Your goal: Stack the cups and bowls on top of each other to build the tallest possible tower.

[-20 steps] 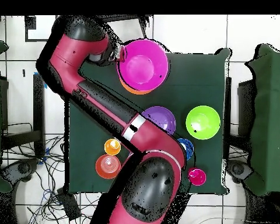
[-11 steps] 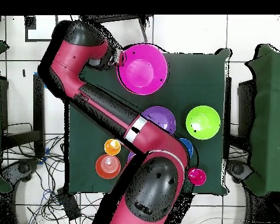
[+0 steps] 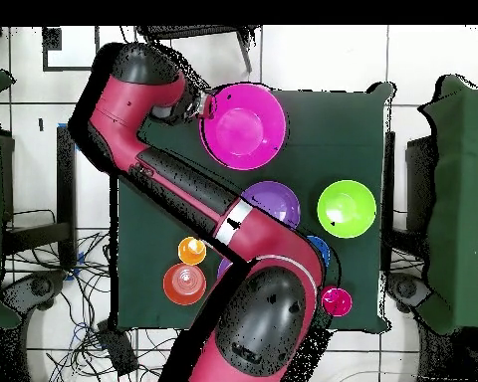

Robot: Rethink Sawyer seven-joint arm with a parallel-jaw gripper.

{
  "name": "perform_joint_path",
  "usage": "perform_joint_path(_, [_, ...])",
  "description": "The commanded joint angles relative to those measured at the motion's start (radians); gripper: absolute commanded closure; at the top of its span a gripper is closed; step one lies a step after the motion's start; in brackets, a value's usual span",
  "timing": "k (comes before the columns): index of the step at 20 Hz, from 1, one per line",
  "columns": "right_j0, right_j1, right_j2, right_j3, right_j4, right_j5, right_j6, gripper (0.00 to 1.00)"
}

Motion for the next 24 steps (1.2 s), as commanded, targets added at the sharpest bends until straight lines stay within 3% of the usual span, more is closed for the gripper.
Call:
perform_joint_path(1, [-0.005,0.023,-0.125,0.011,0.003,0.137,0.236,1.00])
perform_joint_path(9, [0.035,0.065,-0.123,-0.092,-0.039,0.140,0.189,1.00])
perform_joint_path(24, [0.049,0.073,-0.110,-0.111,-0.035,0.122,0.212,1.00])
